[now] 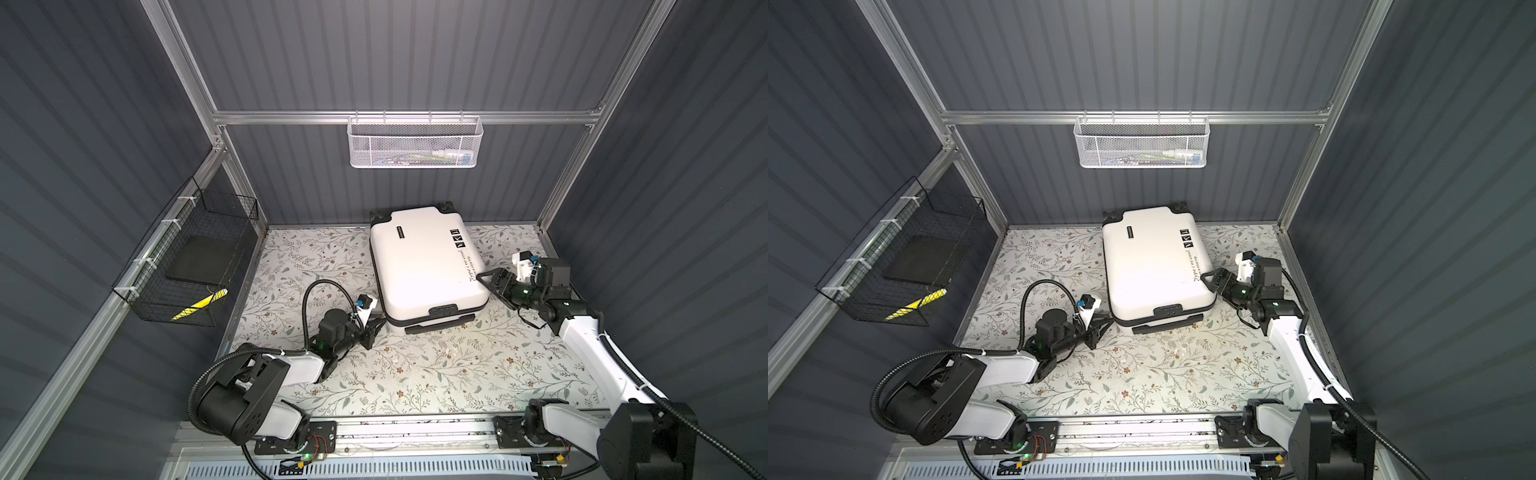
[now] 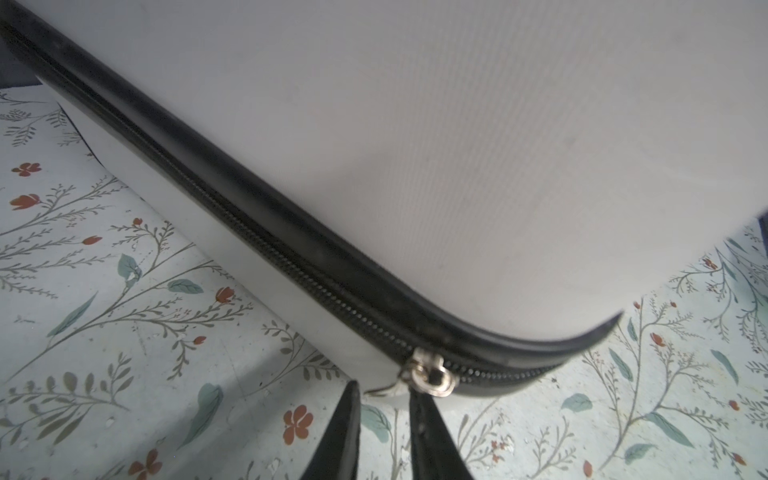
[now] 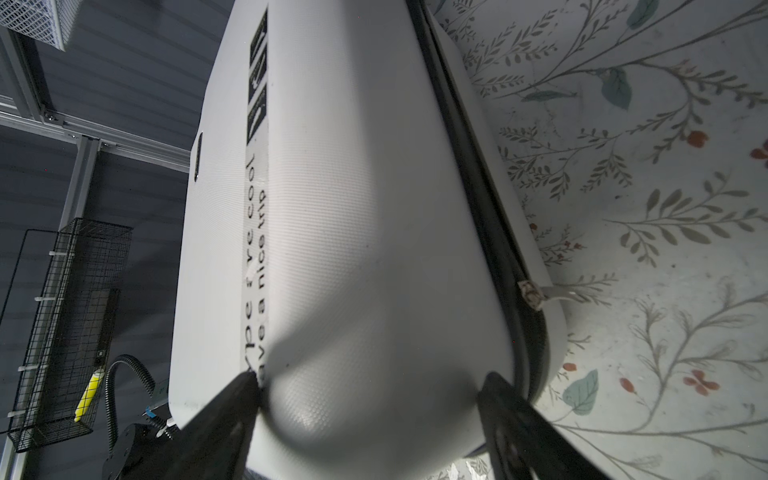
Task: Pack the luggage
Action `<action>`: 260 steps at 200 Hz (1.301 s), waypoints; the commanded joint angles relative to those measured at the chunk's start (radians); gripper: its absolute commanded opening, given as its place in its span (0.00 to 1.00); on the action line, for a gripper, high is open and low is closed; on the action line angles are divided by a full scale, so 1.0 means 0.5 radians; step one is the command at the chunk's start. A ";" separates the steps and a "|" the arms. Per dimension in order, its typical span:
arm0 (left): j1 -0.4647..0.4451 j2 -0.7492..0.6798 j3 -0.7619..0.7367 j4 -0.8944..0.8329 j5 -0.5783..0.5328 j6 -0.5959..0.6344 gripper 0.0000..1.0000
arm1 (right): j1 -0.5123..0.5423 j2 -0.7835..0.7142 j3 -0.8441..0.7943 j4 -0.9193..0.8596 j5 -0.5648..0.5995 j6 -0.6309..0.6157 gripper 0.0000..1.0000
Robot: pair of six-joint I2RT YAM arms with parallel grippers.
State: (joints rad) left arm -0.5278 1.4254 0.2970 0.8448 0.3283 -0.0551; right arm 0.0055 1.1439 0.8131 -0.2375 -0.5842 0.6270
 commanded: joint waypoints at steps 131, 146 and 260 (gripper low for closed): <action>0.010 -0.198 0.109 -0.238 0.038 0.037 0.00 | 0.002 0.025 -0.037 -0.007 -0.018 -0.003 0.83; 0.009 -0.239 0.097 -0.280 0.018 0.036 0.00 | 0.002 0.024 -0.037 -0.007 -0.018 -0.004 0.83; 0.009 -0.449 -0.058 -0.315 -0.191 0.063 0.37 | 0.003 0.021 -0.043 0.008 -0.034 0.006 0.83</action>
State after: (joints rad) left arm -0.5262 1.2160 0.2874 0.6746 0.2611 -0.0406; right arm 0.0044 1.1446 0.8093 -0.2283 -0.5915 0.6281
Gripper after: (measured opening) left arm 0.323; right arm 0.827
